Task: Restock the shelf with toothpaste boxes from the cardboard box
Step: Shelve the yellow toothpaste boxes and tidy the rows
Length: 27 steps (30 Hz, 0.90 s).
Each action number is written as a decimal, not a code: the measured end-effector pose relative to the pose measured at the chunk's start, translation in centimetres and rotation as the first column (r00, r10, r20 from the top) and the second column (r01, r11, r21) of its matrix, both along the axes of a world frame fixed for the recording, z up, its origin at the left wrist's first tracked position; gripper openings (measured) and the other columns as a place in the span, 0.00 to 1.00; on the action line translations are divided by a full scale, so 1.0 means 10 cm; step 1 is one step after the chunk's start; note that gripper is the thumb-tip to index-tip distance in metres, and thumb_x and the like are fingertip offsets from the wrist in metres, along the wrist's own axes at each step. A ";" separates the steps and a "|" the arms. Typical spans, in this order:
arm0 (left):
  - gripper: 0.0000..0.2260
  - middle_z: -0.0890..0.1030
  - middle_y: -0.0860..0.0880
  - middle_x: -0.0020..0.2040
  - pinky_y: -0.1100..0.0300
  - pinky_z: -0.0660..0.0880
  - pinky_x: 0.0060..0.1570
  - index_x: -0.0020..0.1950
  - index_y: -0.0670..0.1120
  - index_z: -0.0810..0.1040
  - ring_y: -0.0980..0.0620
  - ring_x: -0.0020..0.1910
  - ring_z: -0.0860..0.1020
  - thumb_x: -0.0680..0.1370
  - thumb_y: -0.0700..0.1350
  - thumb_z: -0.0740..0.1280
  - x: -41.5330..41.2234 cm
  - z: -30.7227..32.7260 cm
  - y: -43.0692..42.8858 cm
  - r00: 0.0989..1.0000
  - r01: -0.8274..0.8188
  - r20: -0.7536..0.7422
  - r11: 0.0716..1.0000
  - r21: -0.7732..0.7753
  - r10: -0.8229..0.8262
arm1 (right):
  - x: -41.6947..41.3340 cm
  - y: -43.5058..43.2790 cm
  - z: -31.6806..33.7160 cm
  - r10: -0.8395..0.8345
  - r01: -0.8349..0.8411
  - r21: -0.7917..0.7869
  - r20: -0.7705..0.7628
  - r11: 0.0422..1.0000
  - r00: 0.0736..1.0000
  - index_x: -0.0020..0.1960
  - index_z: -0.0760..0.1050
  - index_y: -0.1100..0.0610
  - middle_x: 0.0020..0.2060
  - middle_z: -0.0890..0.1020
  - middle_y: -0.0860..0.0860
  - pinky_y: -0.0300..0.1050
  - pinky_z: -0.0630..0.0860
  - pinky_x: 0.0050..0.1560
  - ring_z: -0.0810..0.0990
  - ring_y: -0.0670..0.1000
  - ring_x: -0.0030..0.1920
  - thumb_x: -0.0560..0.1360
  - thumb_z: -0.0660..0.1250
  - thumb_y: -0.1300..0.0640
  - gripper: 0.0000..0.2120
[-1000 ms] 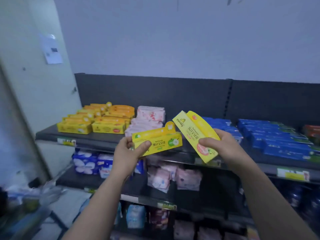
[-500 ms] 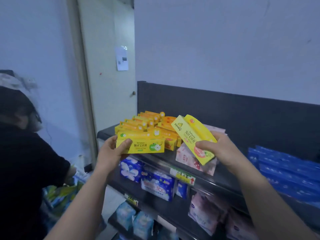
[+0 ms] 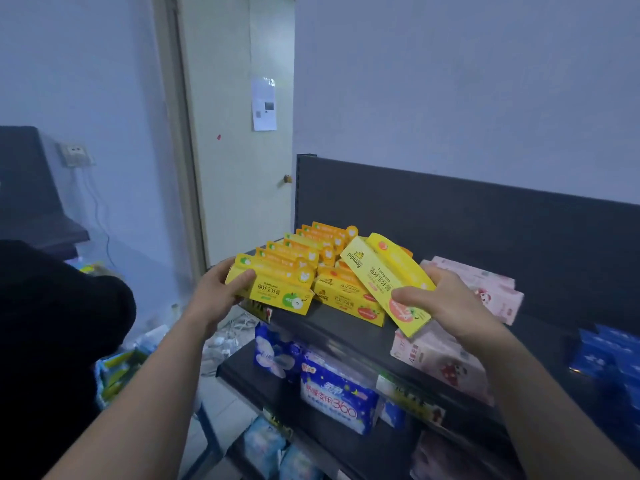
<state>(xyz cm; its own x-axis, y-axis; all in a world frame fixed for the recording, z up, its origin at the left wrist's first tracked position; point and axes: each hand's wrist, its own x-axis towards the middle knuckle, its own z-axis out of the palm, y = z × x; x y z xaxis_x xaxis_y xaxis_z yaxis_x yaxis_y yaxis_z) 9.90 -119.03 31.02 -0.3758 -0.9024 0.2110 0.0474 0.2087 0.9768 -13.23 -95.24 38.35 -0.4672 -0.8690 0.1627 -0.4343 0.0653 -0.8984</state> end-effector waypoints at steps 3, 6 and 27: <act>0.09 0.84 0.53 0.44 0.65 0.77 0.36 0.58 0.52 0.77 0.55 0.40 0.82 0.79 0.42 0.66 -0.02 -0.02 -0.26 0.998 0.054 0.030 0.998 0.020 -0.055 | 0.01 -0.15 -0.02 -0.027 0.027 0.033 -0.006 0.999 1.000 0.46 0.77 0.54 0.37 0.84 0.48 0.32 0.74 0.33 0.83 0.44 0.35 0.73 0.71 0.60 0.04; 0.08 0.85 0.54 0.41 0.66 0.78 0.37 0.54 0.55 0.78 0.54 0.42 0.82 0.79 0.42 0.66 -0.01 -0.03 -0.47 0.989 0.125 0.073 0.992 0.029 -0.127 | 0.01 -0.31 -0.06 -0.082 0.083 0.051 -0.008 0.995 0.997 0.47 0.78 0.54 0.38 0.85 0.48 0.40 0.78 0.40 0.84 0.48 0.39 0.72 0.72 0.59 0.06; 0.08 0.79 0.58 0.43 0.77 0.70 0.35 0.53 0.52 0.74 0.68 0.37 0.78 0.78 0.40 0.68 0.03 -0.11 -1.07 0.964 0.232 0.129 0.972 0.034 -0.234 | 0.28 -0.66 -0.16 -0.224 0.222 0.074 0.024 0.972 0.974 0.51 0.78 0.57 0.39 0.85 0.51 0.39 0.79 0.34 0.84 0.48 0.36 0.72 0.73 0.59 0.09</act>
